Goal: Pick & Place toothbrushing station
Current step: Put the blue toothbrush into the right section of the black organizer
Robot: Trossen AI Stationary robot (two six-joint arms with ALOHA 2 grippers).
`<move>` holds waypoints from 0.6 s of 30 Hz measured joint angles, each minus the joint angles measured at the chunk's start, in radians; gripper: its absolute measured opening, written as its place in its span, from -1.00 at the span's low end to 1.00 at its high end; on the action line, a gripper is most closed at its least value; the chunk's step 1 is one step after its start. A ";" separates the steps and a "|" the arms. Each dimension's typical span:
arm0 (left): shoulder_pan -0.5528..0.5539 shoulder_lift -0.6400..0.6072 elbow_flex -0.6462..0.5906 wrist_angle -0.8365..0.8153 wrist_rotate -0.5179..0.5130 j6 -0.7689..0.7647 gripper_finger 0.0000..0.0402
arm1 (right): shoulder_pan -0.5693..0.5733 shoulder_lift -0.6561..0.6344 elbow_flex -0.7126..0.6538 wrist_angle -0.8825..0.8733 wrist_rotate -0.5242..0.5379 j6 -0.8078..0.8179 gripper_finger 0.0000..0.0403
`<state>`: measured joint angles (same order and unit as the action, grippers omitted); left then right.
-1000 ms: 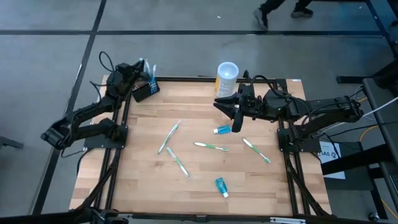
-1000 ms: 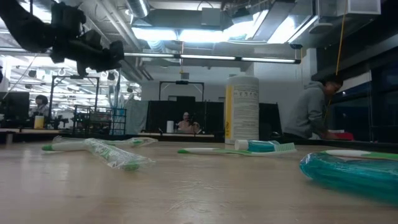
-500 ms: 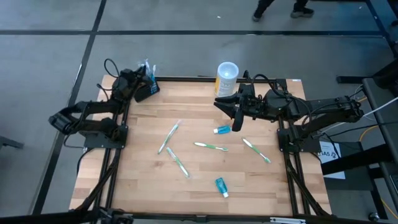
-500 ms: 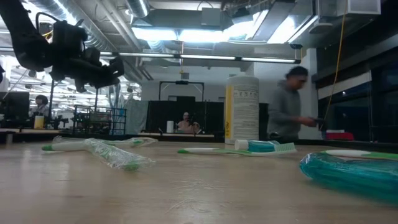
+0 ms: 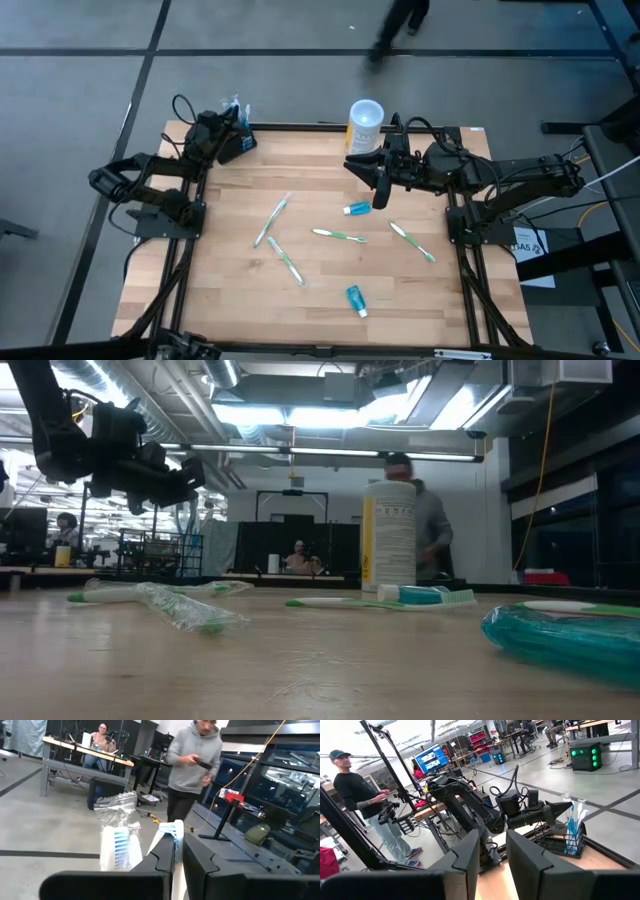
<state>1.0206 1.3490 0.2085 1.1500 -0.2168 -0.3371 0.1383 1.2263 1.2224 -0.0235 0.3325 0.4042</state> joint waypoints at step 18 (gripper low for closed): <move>-0.011 0.057 -0.025 0.047 -0.021 -0.043 -0.93 | 0.000 0.000 0.000 -0.002 0.000 0.000 -0.51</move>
<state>1.0093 1.4063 0.1833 1.1972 -0.2375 -0.3798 0.1383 1.2266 1.2224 -0.0254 0.3321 0.4038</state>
